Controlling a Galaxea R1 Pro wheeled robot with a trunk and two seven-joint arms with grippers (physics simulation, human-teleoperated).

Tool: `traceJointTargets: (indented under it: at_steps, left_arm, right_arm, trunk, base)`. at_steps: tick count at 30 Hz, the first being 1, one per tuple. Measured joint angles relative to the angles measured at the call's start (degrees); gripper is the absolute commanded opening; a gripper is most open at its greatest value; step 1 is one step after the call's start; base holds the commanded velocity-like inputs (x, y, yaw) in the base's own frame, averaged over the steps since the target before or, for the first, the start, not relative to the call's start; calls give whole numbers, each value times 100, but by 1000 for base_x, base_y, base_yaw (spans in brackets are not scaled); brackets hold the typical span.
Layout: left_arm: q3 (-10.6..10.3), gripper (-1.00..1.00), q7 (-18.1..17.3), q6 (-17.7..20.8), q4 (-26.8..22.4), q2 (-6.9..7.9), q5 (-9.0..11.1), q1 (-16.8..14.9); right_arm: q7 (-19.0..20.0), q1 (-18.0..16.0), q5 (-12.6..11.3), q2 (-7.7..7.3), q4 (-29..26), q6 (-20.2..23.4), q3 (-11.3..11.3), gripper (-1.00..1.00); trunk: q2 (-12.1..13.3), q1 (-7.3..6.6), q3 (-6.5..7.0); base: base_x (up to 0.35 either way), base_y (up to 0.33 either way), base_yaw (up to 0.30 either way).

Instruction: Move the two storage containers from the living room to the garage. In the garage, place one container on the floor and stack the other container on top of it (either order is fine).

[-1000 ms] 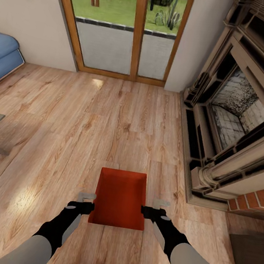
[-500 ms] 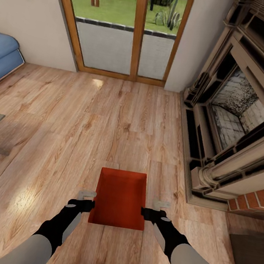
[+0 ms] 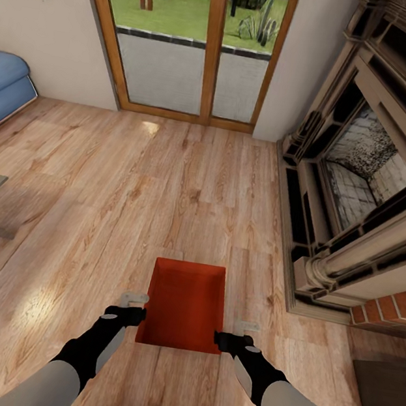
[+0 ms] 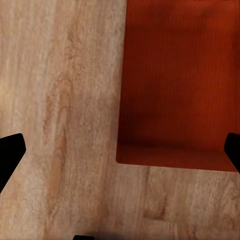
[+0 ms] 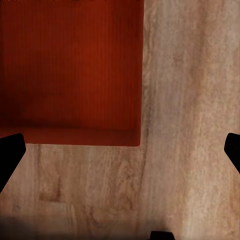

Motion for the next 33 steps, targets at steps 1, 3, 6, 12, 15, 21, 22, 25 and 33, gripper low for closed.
traceJointTargets:
  at_steps: [1, 3, 6, 12, 15, 21, 22, 25, 33]
  left_arm:
    - [-8, 100, 2, 0, -2, -3, -10, 0]
    - [-102, 100, 13, -4, -2, -9, -60, 0]
    - [-200, 100, 52, -10, 7, -12, -96, 0]
    - [-235, 100, 85, -12, 55, 0, -98, 0]
    - [-239, 100, 88, -13, 78, -1, -96, 0]
    - [-234, 100, 89, -12, 40, 4, -72, 0]
    - [-236, 100, 89, -49, 65, 5, -68, 0]
    - [-240, 100, 88, -259, 113, 5, -85, 0]
    - [-247, 100, 87, -731, 226, 11, -57, 0]
  right_arm:
    - [0, 0, 2, 2, 2, -6, 0, 100]
    - [-3, 0, 7, 4, 3, -13, 0, 100]
    - [-4, 0, 8, 7, 4, -21, 0, 100]
    - [-13, 1, 14, 15, -9, -148, -8, 100]
    - [-25, 1, 14, 20, -30, -310, -14, 100]
    - [-33, 1, 14, 18, -34, -388, -16, 100]
    - [-32, 1, 17, 15, -21, -392, -17, 100]
    - [-29, 1, 17, 14, -10, -394, -11, 100]
    - [-23, 1, 17, 6, -2, -393, -8, 100]
  trunk:
    - [0, 0, 0]
    - [0, 0, 0]
    - [0, 0, 0]
    - [0, 0, 0]
    - [0, 0, 0]
    - [0, 0, 0]
    - [0, -1, 0]
    - [0, -2, 0]
    - [0, 0, 0]
  base:
    - [0, 0, 0]
    - [0, 0, 0]
    - [0, 0, 0]
    - [0, 0, 0]
    - [0, 0, 0]
    - [8, 0, 0]
    - [72, 0, 0]
    - [160, 0, 0]
    - [77, 0, 0]
